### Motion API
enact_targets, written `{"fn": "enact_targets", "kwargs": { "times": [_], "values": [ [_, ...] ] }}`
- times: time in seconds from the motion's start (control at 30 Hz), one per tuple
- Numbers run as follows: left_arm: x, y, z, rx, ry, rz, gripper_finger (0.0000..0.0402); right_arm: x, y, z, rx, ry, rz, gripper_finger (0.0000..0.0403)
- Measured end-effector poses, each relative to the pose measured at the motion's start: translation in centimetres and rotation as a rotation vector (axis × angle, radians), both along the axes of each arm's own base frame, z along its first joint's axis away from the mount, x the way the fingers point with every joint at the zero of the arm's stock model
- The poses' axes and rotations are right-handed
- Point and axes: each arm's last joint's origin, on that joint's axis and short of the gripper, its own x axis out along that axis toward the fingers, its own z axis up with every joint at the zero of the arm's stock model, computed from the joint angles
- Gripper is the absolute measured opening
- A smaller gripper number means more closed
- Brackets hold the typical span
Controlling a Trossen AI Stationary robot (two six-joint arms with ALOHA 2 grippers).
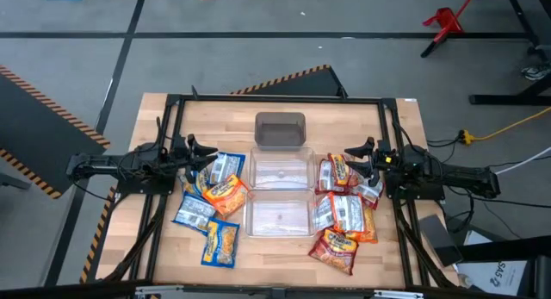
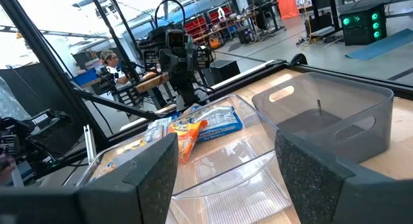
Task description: Sort Maruchan noodles
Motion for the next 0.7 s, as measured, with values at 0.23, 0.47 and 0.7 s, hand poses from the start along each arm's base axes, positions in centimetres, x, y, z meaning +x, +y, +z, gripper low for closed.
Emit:
{"fn": "enact_targets", "kwargs": {
  "times": [0.23, 0.47, 0.7],
  "values": [
    [0.00, 0.00, 0.01, 0.000, -0.001, 0.000, 0.0145, 0.00, 0.00, 0.00, 0.000, 0.000, 0.000, 0.0244],
    [0.00, 0.00, 0.01, 0.000, 0.000, -0.001, 0.0145, 0.00, 0.00, 0.00, 0.000, 0.000, 0.000, 0.0244],
    [-0.01, 0.01, 0.02, 0.000, -0.001, 0.003, 0.0145, 0.00, -0.01, 0.05, 0.049, -0.011, -0.002, 0.0244]
  ]
}}
